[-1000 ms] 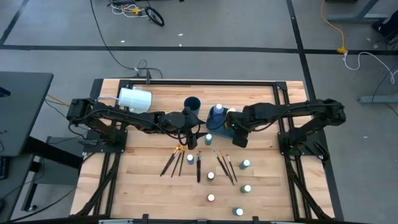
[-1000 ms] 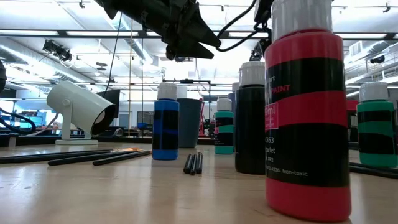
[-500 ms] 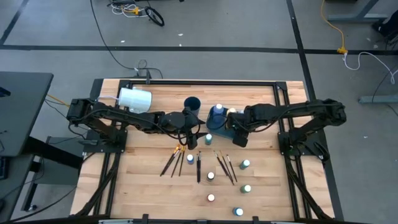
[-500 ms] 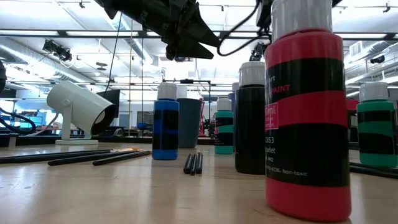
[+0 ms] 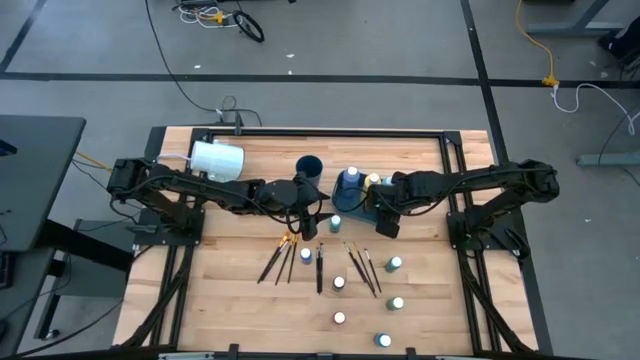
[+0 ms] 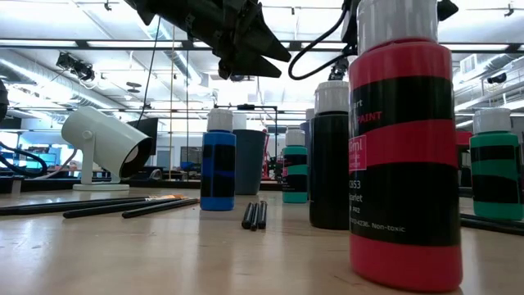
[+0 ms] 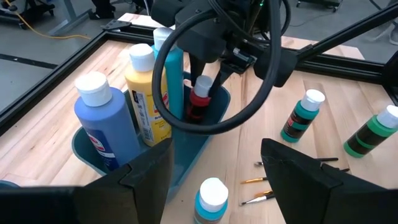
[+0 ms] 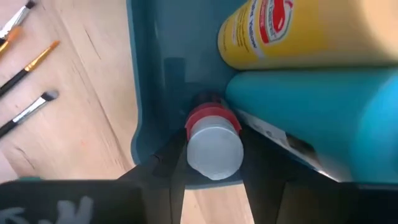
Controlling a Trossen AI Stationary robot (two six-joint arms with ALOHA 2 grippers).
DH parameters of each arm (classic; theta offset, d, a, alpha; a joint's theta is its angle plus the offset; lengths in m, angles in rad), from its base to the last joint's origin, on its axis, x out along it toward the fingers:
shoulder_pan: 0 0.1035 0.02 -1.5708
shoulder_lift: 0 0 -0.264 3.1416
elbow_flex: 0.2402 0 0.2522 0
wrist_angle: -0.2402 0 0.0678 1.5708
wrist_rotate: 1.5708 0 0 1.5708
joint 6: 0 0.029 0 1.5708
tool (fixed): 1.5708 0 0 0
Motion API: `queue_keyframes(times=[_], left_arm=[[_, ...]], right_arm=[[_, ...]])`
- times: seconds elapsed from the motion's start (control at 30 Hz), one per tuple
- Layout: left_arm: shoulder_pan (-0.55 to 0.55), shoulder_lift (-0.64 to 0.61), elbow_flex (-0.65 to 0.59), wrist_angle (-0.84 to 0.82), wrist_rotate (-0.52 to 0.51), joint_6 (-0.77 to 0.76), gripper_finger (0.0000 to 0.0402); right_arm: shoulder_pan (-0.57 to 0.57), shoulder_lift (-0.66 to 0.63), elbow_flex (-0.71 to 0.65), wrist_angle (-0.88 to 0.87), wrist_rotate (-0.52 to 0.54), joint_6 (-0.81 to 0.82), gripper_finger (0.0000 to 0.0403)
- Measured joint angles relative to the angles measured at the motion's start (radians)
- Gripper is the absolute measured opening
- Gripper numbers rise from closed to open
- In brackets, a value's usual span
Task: Pick & Place Paint Supplies
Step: Put the small red paint bottle into the blue bin
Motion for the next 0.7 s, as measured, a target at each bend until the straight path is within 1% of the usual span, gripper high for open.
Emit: queue_keyframes(times=[0.37,0.43,0.57,0.7], left_arm=[[0.0,0.0,0.0,0.0,0.0,0.0,0.0249],[0.0,0.0,0.0,0.0,0.0,0.0,0.0249],[0.0,0.0,0.0,0.0,0.0,0.0,0.0249],[0.0,0.0,0.0,0.002,0.0,0.0,0.0249]], right_arm=[[0.0,0.001,-0.002,0.0,0.008,-0.023,0.0206],[0.0,0.001,-0.002,-0.001,0.001,-0.023,0.0214],[0.0,-0.019,-0.001,-0.008,-0.044,-0.021,0.0218],[0.0,-0.056,0.003,-0.023,-0.044,-0.032,0.0215]])
